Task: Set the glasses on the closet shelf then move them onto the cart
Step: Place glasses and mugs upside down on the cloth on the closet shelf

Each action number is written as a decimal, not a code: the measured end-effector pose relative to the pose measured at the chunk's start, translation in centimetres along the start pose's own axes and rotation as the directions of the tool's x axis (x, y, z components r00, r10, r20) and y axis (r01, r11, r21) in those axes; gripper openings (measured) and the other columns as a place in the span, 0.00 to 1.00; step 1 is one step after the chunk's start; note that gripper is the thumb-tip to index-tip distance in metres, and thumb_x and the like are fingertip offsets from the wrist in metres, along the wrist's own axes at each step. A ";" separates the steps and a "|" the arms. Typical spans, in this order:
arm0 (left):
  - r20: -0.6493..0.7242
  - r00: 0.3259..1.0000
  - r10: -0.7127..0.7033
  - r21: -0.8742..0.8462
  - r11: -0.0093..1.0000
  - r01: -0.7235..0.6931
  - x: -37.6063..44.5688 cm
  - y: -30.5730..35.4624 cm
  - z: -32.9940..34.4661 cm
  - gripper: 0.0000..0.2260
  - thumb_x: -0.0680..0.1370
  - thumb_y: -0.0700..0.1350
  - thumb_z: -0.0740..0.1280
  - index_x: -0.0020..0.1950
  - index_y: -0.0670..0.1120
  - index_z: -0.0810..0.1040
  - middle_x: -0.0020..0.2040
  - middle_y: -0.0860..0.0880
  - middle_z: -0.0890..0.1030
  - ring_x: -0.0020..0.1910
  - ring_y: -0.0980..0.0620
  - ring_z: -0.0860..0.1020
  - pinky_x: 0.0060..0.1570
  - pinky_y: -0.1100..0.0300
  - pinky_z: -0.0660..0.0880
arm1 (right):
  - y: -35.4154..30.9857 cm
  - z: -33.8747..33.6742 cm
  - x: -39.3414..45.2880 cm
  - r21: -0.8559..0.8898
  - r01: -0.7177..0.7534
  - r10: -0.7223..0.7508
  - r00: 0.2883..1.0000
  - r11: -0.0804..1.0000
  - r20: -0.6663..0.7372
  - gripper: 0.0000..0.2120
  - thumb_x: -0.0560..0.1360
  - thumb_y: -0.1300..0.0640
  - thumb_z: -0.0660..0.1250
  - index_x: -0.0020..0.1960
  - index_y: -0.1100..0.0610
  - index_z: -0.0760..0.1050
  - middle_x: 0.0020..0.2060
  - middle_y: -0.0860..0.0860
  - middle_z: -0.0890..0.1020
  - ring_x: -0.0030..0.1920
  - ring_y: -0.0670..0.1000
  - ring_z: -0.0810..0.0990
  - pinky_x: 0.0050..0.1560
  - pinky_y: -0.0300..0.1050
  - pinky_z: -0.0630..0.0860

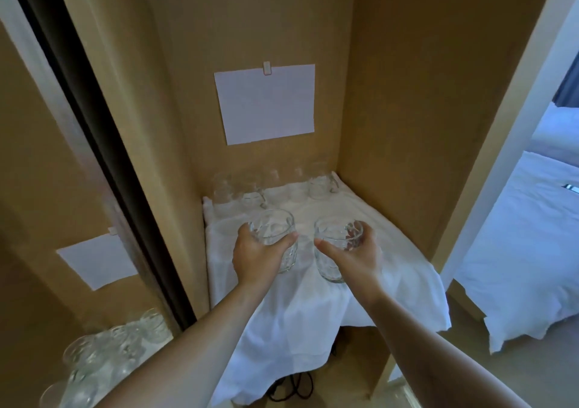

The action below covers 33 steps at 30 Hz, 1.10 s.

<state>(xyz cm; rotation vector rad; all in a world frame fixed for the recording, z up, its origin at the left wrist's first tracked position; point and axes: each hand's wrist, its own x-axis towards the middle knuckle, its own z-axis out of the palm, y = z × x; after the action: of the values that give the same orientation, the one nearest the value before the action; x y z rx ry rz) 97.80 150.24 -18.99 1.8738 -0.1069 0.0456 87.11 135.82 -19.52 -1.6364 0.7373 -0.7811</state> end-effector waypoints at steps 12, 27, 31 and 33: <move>-0.160 0.985 -0.064 0.065 0.995 0.075 3.5 -1.0 8.2 0.48 0.60 0.60 0.83 0.74 0.44 0.69 0.66 0.45 0.79 0.64 0.44 0.78 0.62 0.51 0.75 | 4.5 0.2 10.6 -0.056 0.001 0.008 0.988 0.998 0.155 0.47 0.55 0.43 0.86 0.68 0.52 0.71 0.58 0.47 0.80 0.60 0.51 0.79 0.59 0.46 0.78; -0.225 0.974 -0.024 -0.008 1.000 0.023 2.6 -3.4 11.3 0.33 0.63 0.51 0.85 0.58 0.58 0.67 0.53 0.63 0.75 0.50 0.64 0.76 0.53 0.66 0.74 | 8.8 3.4 15.1 -0.001 0.040 -0.038 0.957 0.999 0.289 0.47 0.54 0.47 0.87 0.67 0.52 0.70 0.60 0.47 0.78 0.60 0.48 0.78 0.64 0.47 0.77; -0.257 0.966 0.035 -0.006 0.999 -0.038 2.4 -3.4 11.6 0.30 0.64 0.47 0.85 0.52 0.62 0.68 0.51 0.64 0.74 0.49 0.77 0.74 0.45 0.79 0.69 | 9.2 4.6 15.8 0.021 0.057 -0.061 0.941 0.998 0.332 0.50 0.55 0.47 0.87 0.70 0.53 0.67 0.64 0.48 0.76 0.64 0.49 0.77 0.67 0.48 0.75; -0.265 0.963 0.049 -0.013 0.998 -0.054 2.5 -3.8 11.6 0.31 0.64 0.46 0.85 0.55 0.60 0.69 0.52 0.64 0.75 0.50 0.78 0.74 0.46 0.79 0.70 | 9.2 4.9 16.3 0.036 0.070 -0.078 0.928 0.997 0.364 0.49 0.55 0.48 0.87 0.70 0.51 0.66 0.63 0.47 0.76 0.64 0.48 0.76 0.66 0.43 0.74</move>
<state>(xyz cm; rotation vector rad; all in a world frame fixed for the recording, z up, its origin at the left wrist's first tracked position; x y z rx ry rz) 100.36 140.17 -25.90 1.8270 0.0284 0.3285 100.00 123.85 -27.57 -1.7337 0.4020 -0.5118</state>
